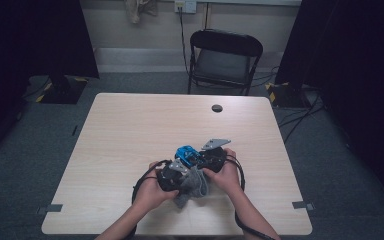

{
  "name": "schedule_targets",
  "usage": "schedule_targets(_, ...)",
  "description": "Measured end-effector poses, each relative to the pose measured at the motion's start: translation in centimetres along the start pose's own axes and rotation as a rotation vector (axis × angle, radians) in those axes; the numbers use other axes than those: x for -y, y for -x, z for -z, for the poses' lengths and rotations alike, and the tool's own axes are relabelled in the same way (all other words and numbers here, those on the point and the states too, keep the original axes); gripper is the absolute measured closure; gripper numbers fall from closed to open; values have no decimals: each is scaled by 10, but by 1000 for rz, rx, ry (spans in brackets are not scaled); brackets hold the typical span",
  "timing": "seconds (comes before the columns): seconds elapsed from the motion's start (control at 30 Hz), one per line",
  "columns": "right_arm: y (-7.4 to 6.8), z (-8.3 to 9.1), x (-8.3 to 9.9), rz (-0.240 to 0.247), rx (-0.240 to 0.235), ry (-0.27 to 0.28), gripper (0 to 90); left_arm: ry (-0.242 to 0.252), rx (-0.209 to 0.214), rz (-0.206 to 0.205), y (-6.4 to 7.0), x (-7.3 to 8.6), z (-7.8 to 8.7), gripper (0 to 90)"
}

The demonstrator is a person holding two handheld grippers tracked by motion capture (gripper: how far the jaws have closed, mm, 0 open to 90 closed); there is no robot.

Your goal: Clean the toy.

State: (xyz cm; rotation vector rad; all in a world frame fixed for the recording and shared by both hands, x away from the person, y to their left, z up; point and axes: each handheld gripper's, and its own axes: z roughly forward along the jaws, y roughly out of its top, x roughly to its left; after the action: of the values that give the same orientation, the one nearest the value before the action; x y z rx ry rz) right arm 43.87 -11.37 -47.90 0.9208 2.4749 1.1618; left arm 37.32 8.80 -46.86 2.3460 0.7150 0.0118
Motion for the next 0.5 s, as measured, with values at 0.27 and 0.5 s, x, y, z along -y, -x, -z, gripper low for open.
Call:
schedule_targets(0.27, 0, 0, 0, -3, 2, 0, 451, 71, -46, 6, -13, 19, 18, 500)
schedule_targets(0.5, 0, 0, 0, -5, 2, -2, 452, 216, -62, -124, -7, -2, 17, 283)
